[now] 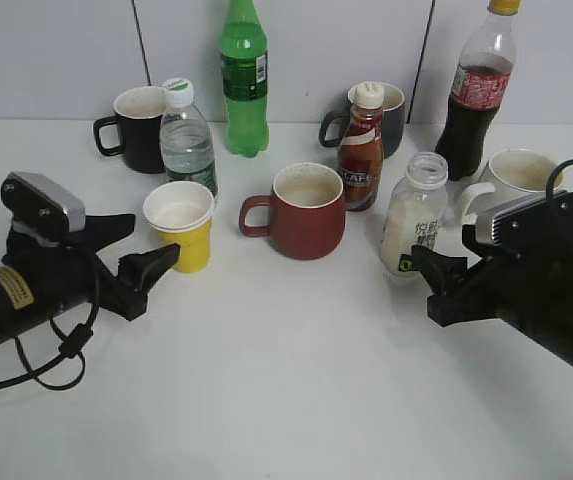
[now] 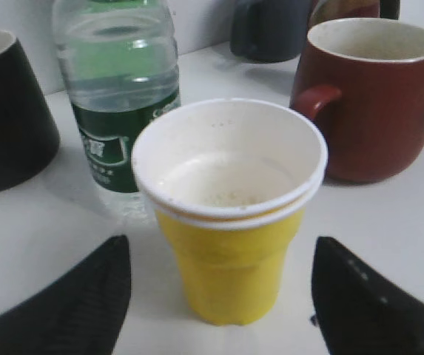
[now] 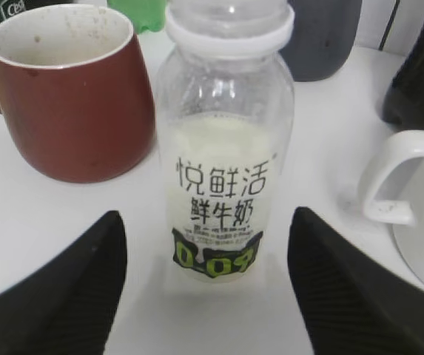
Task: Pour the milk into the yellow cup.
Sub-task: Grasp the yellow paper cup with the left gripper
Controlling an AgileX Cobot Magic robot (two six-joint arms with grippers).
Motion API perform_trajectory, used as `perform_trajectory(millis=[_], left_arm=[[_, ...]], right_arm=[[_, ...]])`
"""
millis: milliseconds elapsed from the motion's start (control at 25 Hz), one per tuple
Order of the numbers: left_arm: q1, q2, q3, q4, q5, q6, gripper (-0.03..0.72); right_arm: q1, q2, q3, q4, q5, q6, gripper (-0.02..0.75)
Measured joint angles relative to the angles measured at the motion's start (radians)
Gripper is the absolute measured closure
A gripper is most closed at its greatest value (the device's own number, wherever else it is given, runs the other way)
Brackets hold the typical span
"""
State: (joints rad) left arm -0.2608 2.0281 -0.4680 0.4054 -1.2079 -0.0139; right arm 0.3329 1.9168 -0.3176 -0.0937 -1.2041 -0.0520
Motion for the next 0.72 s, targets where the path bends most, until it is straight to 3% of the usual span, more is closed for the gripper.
perform_trajectory(millis=[160,720], left_arm=[[0.0,0.07,-0.07,0.075,-0.001,-0.006,0.108],[0.0,0.216,-0.303,0.164,0.003,-0.091,0.107]], right_arm=[[0.0,0.001,0.0,0.0,-0.004,0.0,0.218],[0.0,0.003,-0.003,0.004,-0.004,-0.001,0.214]])
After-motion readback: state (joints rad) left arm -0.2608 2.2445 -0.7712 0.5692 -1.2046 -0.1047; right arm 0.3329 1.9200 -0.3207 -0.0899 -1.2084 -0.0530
